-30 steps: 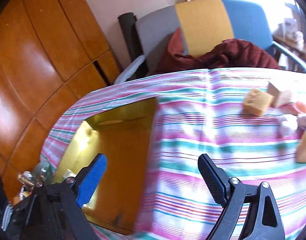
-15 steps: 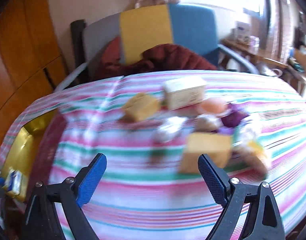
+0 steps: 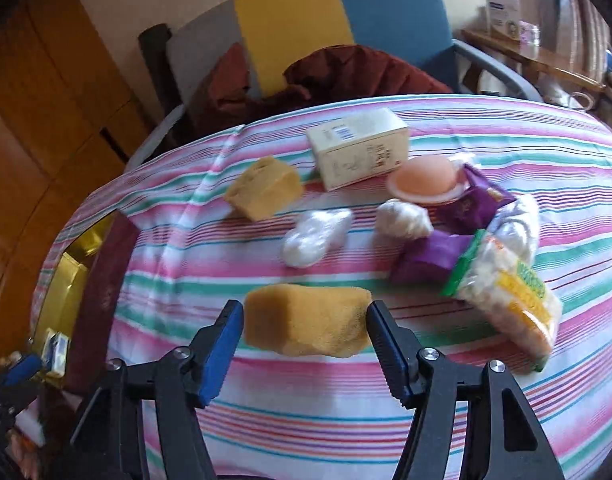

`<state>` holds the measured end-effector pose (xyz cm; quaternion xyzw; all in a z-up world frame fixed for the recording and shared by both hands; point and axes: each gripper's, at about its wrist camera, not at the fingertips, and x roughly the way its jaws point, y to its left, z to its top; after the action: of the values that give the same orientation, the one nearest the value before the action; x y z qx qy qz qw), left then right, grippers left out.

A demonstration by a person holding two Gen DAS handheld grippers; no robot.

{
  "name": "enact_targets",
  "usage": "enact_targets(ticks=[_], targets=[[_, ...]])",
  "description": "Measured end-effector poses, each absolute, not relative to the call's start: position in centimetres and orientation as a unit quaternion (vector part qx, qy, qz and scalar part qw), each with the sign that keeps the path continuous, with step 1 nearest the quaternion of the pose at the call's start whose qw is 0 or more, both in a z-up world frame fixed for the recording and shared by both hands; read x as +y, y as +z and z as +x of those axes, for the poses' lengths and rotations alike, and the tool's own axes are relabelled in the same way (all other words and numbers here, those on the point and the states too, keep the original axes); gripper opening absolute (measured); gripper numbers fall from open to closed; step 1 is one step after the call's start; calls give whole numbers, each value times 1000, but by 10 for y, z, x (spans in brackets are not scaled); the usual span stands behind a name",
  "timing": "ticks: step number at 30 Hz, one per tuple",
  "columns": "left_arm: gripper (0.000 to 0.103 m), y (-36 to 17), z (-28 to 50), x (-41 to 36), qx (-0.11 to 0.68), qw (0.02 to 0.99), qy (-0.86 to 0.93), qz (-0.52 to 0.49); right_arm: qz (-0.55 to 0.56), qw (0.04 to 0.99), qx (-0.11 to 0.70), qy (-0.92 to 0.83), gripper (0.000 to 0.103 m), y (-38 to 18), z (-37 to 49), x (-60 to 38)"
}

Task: Organize objects
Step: 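Move both tools back to the items on the striped cloth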

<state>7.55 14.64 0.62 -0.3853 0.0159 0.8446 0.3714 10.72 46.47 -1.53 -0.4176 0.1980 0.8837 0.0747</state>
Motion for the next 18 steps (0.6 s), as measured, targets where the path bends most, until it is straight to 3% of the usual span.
enact_targets(ticks=[4,7,13,18], targets=[[46,4,76,155,21,377,839,-392,-395,49,195,896,82,2,126,468],[46,2,75,162,21,381,835,-397,-357,103,194,908,92,15,143,504],[46,-3,79,186,39,403,818,-409,-366,210,173,890,93,0,158,574],[46,-10,81,207,56,423,801,-419,-444,153,170,866,94,-26,138,591]])
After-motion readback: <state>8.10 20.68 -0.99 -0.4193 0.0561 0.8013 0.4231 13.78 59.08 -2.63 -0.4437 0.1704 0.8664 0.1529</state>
